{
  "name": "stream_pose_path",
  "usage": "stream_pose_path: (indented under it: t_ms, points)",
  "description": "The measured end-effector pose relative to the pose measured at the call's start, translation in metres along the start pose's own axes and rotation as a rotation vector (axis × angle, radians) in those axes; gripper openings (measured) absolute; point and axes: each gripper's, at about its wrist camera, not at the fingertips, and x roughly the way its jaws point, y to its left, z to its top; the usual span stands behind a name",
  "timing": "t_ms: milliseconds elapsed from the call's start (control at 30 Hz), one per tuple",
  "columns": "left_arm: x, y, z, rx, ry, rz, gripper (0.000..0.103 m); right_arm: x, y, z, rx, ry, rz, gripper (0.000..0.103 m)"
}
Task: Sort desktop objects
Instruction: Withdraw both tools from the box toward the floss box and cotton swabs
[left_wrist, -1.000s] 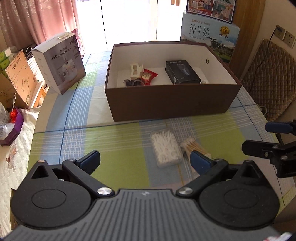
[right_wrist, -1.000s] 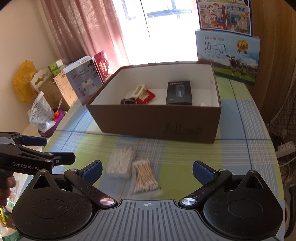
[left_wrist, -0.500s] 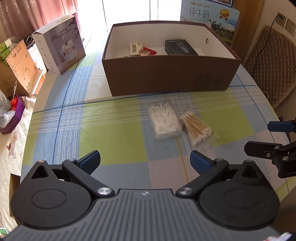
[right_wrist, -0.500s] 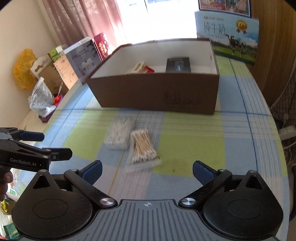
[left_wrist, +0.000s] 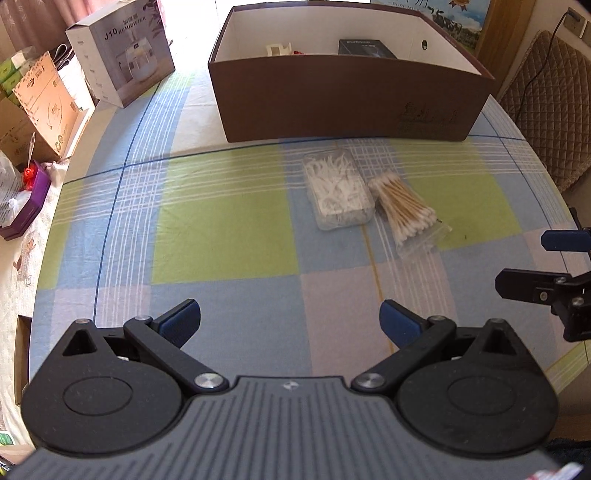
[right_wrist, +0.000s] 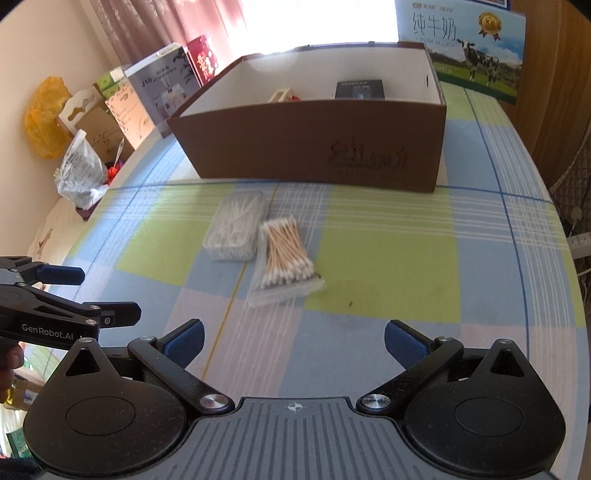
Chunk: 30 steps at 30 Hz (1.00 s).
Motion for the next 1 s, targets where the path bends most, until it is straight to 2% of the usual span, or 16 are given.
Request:
stream_pose_path:
  t_ms: [600, 1000]
  points:
    - [0.020, 0.009, -0.002, 0.005, 0.047, 0.012, 0.102, 0.033, 0.016, -0.007, -0.044, 0.083, -0.025, 0.101]
    - [0.039, 0.019, 0.007, 0.012, 0.071, 0.022, 0.102, 0.063, 0.024, 0.004, -0.082, 0.073, -0.051, 0.101]
